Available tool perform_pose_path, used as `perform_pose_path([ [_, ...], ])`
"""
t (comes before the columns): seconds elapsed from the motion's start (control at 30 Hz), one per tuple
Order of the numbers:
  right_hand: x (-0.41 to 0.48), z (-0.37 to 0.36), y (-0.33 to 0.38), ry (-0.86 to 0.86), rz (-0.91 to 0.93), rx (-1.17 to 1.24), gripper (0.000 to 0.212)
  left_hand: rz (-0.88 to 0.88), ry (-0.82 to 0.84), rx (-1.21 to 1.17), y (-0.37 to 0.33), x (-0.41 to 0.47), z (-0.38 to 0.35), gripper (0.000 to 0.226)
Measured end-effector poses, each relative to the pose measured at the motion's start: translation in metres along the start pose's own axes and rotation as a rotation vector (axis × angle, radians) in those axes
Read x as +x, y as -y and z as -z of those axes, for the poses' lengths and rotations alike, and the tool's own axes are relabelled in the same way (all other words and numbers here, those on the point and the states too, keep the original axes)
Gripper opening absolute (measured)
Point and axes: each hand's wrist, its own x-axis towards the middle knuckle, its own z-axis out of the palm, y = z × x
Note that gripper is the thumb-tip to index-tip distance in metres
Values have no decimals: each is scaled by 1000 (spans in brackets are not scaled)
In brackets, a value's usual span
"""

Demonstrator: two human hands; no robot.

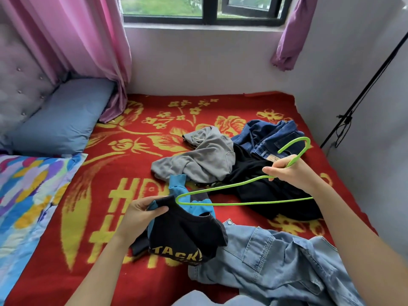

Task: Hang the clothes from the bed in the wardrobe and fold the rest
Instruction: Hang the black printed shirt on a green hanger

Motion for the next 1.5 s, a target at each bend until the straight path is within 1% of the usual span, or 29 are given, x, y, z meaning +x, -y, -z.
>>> perform_pose_path([
  [0.1,0,-7,0,4,17,9,35,4,-13,-42,1,-3,2,35],
  [0.23,0,-12,2,-19,48,11,36,0,-17,-52,3,-7,2,38],
  [0.37,-2,-13,-2,-35,46,20,35,11,-3,-87,6,-9,6,28],
  [0.47,-7,-16,-7,-26,31,17,37,4,-11,-83,8,-11,8,30],
  [0.63,-6,-25,-8,-32,56,-3,40,-14,-5,-90,8,-14,6,31],
  [0.87,-4,-28,-10,-63,52,26,43,-8,0,-104,7,-13,6,30],
  [1.07,-7,-32,-21,-86,-8,71,40,-8,0,-96,9,-15,7,31],
  [1.27,-7,-39,-19,-45,-16,86,39,-7,-3,-89,9,-13,4,27],
  [1.43,-8,-43,-19,-29,-8,88,37,-4,37,-82,5,-14,-1,28],
  [1.5,-7,-44,-17,-10,-1,79,37,-8,45,-35,4,-15,-1,30],
])
